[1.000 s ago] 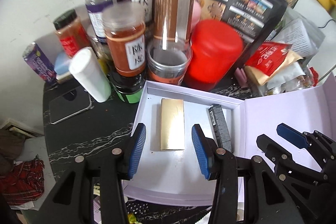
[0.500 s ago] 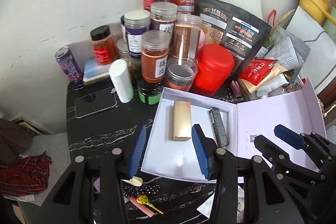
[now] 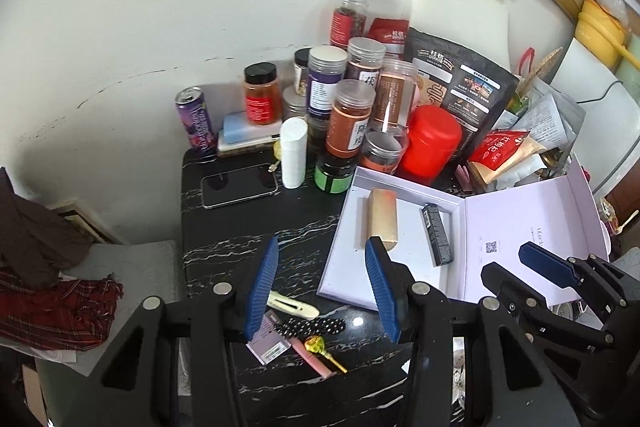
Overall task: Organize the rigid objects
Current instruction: 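Withdraw both tools from the white box back over the table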
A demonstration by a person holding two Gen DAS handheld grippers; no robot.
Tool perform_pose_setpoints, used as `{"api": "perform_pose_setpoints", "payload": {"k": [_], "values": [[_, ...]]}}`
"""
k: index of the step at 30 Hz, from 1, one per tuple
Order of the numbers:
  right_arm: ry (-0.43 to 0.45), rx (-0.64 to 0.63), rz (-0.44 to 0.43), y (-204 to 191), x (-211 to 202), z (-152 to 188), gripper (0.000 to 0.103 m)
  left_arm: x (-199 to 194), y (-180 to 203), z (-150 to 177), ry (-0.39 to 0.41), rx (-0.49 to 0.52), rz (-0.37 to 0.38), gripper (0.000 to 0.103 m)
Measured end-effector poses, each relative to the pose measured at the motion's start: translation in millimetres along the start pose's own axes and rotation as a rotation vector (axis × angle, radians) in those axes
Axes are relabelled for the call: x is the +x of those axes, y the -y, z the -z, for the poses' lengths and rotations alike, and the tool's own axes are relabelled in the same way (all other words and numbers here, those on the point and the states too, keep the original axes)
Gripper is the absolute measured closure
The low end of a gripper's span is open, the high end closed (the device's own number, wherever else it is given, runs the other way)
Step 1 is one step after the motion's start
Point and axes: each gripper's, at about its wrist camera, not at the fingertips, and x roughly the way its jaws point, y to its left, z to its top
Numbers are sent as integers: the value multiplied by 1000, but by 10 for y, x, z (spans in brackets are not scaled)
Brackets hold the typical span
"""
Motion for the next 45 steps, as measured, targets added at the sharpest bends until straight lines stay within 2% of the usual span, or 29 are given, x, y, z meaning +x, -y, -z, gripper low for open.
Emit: {"api": "perform_pose_setpoints", "payload": {"k": [14, 18, 29, 31, 33, 45], "values": [[18, -65, -42, -496, -264, 273, 54, -408, -437, 421, 18, -55, -51, 58], [22, -69, -53, -608, -306, 351, 48, -449, -562, 522, 12, -65, -69, 58], [-4, -83, -93, -841, -199, 572, 48, -383, -897, 825, -42, -107, -124, 58], [-12, -87, -102, -883, -158, 612, 48, -344, -942, 871, -54, -114, -126, 51], [-20, -90, -109, -918, -117, 649, 48, -313, -972, 906, -58, -112, -130, 29], [-47, -109, -129, -1045, 145, 725, 48, 38, -1151, 1091, -133, -126, -105, 28]]}}
